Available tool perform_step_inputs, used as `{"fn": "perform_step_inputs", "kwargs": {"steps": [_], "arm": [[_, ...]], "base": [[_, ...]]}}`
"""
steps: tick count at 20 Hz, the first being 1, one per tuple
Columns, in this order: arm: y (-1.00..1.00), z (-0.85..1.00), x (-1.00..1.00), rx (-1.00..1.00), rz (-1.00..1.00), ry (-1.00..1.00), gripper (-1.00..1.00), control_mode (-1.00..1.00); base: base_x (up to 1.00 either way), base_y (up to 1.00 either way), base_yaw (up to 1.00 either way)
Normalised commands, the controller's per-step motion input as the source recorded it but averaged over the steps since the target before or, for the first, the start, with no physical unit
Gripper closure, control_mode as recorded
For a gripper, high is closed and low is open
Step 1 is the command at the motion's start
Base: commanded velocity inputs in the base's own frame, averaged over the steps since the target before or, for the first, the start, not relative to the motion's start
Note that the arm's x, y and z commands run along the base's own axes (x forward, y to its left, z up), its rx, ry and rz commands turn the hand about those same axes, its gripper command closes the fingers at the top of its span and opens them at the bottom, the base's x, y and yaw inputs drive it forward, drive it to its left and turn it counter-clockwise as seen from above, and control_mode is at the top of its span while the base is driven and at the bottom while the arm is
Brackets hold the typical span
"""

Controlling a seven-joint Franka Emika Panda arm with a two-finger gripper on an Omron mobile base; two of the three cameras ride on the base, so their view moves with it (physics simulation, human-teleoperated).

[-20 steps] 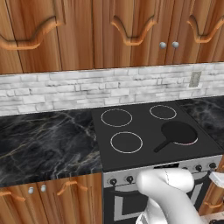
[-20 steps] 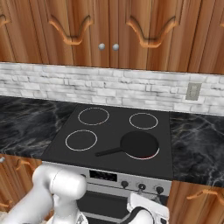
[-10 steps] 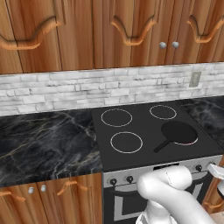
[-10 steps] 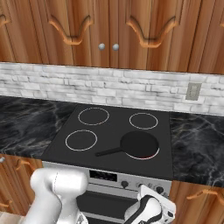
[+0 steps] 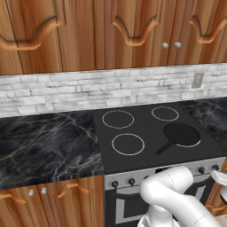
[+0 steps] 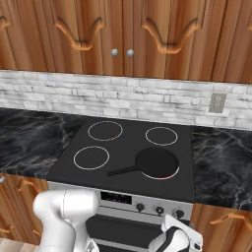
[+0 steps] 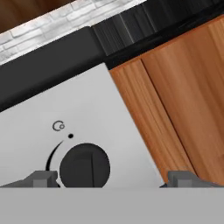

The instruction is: Turn off the front right burner of the stove.

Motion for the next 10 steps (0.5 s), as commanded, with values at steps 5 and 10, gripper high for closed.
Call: {"fn": "perform_step_inputs", "kwargs": {"steps": [5, 10], "arm": [[0.00, -0.34, 0.29, 0.00, 0.00, 0.00, -1.00, -1.00], [0.00, -0.30, 0.31, 0.00, 0.00, 0.00, -1.00, -1.00]], "base": [[0.00, 0.00, 0.00], [0.00, 0.00, 0.00]]}}
